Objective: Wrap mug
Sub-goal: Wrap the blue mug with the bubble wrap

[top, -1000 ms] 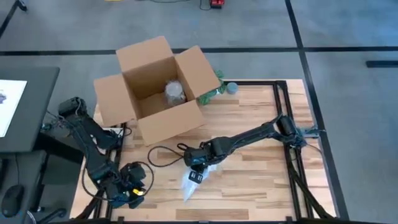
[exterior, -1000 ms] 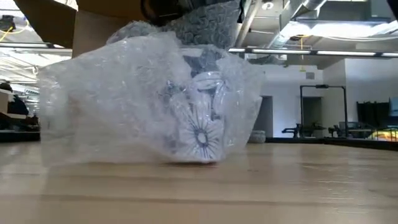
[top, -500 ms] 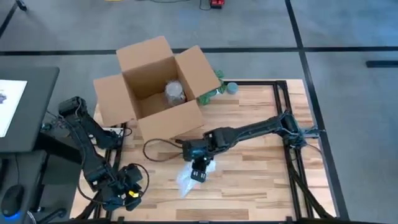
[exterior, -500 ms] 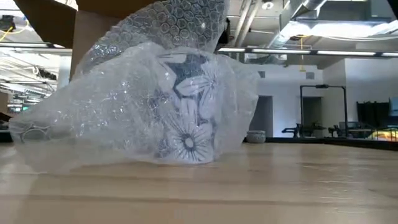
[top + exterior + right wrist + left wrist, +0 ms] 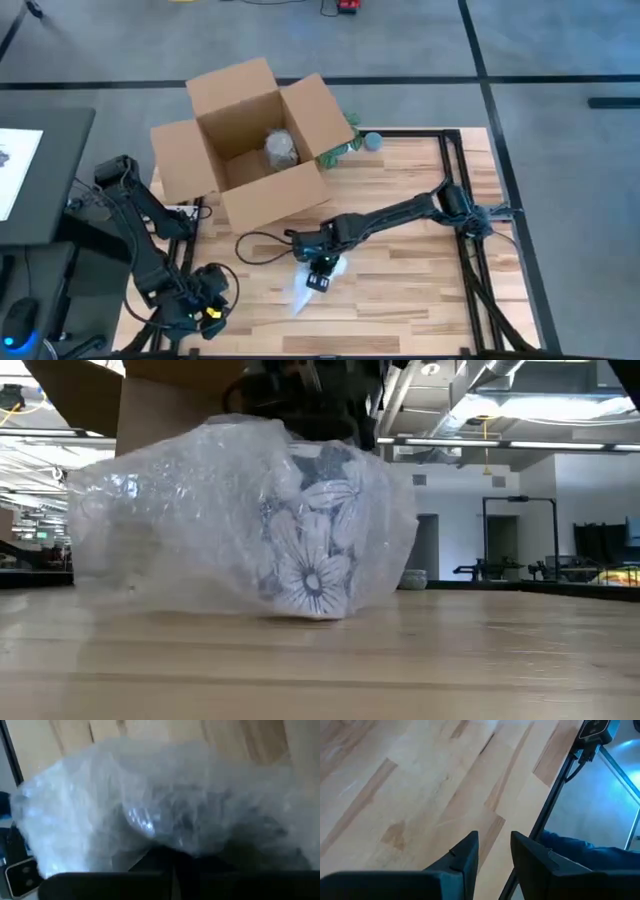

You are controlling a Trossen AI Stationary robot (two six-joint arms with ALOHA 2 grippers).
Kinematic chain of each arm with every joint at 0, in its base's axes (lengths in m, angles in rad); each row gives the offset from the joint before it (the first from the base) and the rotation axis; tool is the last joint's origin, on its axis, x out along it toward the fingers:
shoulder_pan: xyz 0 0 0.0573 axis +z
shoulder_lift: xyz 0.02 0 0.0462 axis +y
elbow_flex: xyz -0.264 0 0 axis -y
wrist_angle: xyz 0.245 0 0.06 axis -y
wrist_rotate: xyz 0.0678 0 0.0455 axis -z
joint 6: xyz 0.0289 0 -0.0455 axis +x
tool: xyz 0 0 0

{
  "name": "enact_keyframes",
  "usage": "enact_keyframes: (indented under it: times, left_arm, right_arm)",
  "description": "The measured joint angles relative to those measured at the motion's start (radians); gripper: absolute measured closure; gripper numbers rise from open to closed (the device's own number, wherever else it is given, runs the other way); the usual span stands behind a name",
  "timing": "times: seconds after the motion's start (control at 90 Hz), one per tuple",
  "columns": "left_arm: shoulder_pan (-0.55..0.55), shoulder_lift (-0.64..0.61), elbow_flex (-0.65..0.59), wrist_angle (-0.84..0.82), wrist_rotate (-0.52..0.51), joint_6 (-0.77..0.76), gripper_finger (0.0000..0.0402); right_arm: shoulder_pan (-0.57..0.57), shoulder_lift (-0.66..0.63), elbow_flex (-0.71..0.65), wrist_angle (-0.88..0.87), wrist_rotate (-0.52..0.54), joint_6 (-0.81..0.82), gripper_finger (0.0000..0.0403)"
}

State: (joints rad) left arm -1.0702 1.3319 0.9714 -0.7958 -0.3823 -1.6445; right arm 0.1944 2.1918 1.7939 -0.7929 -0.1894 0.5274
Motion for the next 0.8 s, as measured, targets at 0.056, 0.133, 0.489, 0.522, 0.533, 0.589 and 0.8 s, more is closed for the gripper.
enact_keyframes:
  times: [0.056, 0.133, 0.489, 0.522, 0.533, 0.589, 0.8]
  left_arm:
    - [0.0, 0.0, 0.0, 0.003, 0.0, -0.006, 0.0307]
    - [0.0, 0.0, 0.0, 0.001, 0.0, -0.015, 0.0307]
    - [-0.005, 0.0, 0.0, 0.002, 0.001, -0.028, 0.0307]
    - [-0.005, 0.0, 0.0, 0.002, 0.001, -0.029, 0.0307]
    - [-0.006, 0.0, 0.0, 0.002, 0.001, -0.03, 0.0307]
    - [-0.006, 0.0, 0.0, 0.002, 0.001, -0.033, 0.0307]
    - [-0.005, 0.0, 0.0, 0.002, 0.001, -0.035, 0.0307]
  right_arm:
    - [0.0, -0.003, 0.001, 0.011, 0.003, 0.014, 0.0402]
    - [0.0, -0.016, 0.014, -0.002, 0.011, 0.021, 0.0402]
    - [0.02, -0.071, 0.201, -0.148, 0.014, 0.036, 0.0403]
    - [0.022, -0.07, 0.207, -0.139, 0.011, 0.045, 0.0403]
    - [0.023, -0.07, 0.208, -0.132, 0.011, 0.046, 0.0403]
    - [0.023, -0.07, 0.21, -0.098, 0.007, 0.047, 0.0403]
    - [0.016, 0.0, 0.147, -0.091, 0.007, 0.054, 0.0403]
